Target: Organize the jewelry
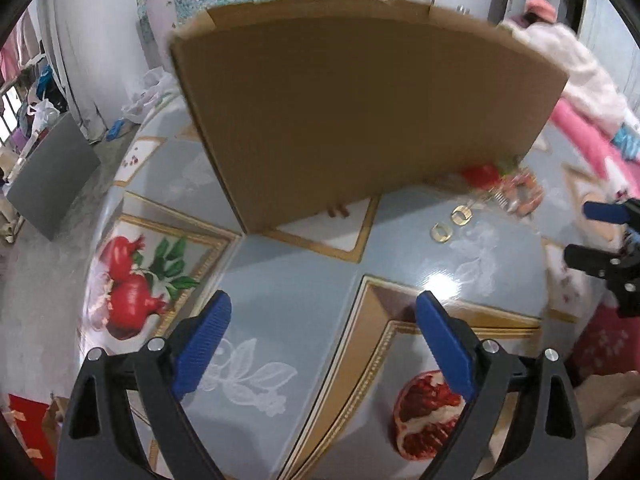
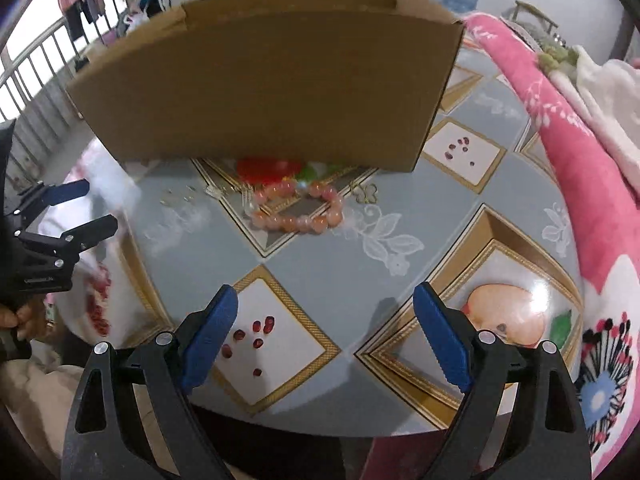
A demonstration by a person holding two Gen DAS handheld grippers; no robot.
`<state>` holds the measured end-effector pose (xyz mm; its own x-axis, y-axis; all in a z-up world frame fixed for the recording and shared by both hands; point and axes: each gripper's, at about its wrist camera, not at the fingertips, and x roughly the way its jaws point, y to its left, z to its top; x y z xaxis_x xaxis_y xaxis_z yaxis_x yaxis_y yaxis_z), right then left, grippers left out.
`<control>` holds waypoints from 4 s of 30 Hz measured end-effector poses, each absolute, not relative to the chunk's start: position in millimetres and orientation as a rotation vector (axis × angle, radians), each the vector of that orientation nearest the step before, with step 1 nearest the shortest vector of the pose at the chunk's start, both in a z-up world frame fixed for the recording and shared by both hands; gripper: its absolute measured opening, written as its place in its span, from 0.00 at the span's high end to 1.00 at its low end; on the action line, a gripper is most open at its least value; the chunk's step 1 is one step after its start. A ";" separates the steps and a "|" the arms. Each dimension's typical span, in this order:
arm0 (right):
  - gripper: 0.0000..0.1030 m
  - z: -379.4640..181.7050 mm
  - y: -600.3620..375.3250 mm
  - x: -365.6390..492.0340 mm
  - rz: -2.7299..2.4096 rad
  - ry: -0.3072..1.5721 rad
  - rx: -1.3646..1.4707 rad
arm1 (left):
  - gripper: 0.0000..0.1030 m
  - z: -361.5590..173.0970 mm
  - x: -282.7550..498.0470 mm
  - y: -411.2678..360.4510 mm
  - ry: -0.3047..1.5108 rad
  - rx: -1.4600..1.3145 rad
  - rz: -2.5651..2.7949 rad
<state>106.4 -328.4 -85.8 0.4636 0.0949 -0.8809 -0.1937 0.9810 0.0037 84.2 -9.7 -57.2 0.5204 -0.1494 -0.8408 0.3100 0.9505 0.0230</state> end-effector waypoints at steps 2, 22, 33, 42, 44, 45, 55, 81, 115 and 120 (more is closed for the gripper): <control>0.17 -90.4 -324.6 107.6 0.173 1.090 -0.090 | 0.06 -57.4 83.5 -9.8 0.976 0.171 -0.252; 0.08 -99.7 -316.6 96.1 0.142 1.034 -0.094 | 0.04 -61.9 74.1 -4.9 0.922 0.102 -0.177; 0.08 -66.2 -317.9 77.2 0.277 0.888 -0.004 | 0.04 -61.1 72.9 -6.0 0.917 0.110 -0.198; 0.27 -61.2 -291.4 72.0 0.442 0.874 -0.018 | 0.04 -59.3 70.4 -5.6 0.911 0.119 -0.222; 0.33 -61.5 -290.8 72.4 0.460 0.876 -0.010 | 0.06 -57.9 69.9 -4.8 0.907 0.121 -0.222; 0.38 -62.0 -291.0 72.8 0.466 0.879 -0.004 | 0.08 -56.1 68.5 -5.3 0.897 0.126 -0.223; 0.74 -70.9 -300.3 90.5 0.454 0.934 0.064 | 0.34 -35.8 57.2 -46.1 0.791 0.245 -0.426; 0.77 -71.5 -300.4 102.0 0.441 0.956 0.079 | 0.89 -47.3 80.5 -75.5 0.848 0.307 -0.535; 0.90 -88.2 -234.1 114.1 0.475 0.908 -0.253 | 0.89 -46.4 82.3 -33.8 0.857 0.237 -0.469; 0.93 -87.4 -237.4 112.0 0.480 0.908 -0.232 | 0.89 -45.7 81.5 -34.0 0.854 0.242 -0.466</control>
<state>112.0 -237.4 -87.4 0.5193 0.3003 -0.8001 -0.4921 0.8705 0.0073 81.5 -34.0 -45.7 0.5651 -0.2969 -0.7698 0.4867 0.8734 0.0204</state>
